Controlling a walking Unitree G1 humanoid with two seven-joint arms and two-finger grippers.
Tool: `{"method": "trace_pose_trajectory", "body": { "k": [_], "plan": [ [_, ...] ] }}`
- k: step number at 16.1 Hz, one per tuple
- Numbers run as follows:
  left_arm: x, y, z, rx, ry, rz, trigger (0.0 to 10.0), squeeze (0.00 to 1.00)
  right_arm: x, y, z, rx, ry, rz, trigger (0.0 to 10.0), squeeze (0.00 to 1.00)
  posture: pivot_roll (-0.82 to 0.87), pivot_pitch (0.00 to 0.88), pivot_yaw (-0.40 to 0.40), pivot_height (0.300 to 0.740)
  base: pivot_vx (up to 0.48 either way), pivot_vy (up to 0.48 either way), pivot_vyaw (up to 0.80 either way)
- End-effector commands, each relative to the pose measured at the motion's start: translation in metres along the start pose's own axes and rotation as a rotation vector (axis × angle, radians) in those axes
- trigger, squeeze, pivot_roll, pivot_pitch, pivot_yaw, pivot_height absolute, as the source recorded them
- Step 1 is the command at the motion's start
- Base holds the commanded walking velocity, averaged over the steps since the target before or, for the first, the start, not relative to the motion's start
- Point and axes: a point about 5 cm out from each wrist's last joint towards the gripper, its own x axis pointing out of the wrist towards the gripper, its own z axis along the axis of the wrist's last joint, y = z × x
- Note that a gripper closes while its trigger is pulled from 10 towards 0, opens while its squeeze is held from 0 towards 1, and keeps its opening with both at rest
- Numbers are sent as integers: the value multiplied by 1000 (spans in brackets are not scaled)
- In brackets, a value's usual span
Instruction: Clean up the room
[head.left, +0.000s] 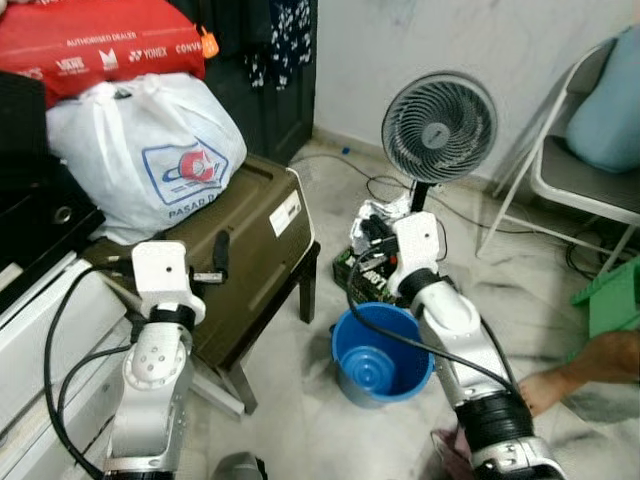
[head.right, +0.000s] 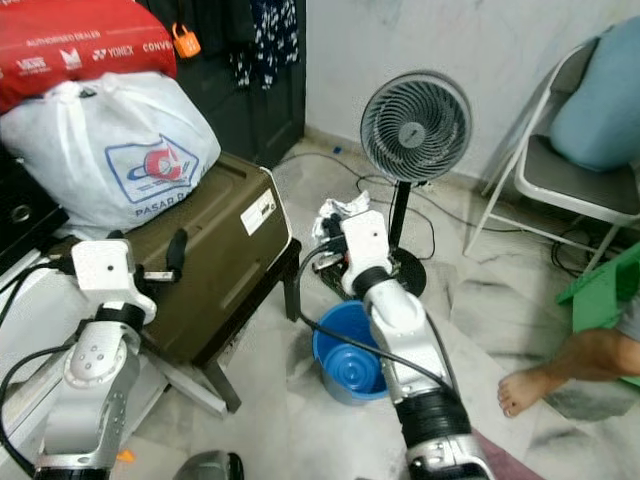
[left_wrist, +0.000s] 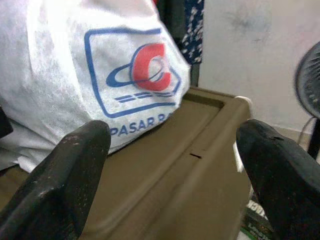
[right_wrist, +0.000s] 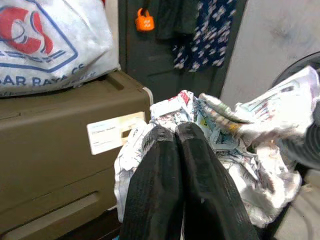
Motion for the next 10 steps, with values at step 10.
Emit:
{"method": "trace_pose_trajectory", "body": {
  "k": [10],
  "plan": [
    [3, -2, 4, 0, -10, -4, 10000, 0, 3, -8, 1, 9, 13, -40, 10000, 0, -4, 70, -25, 740, 248, 0, -174]
  ]
}}
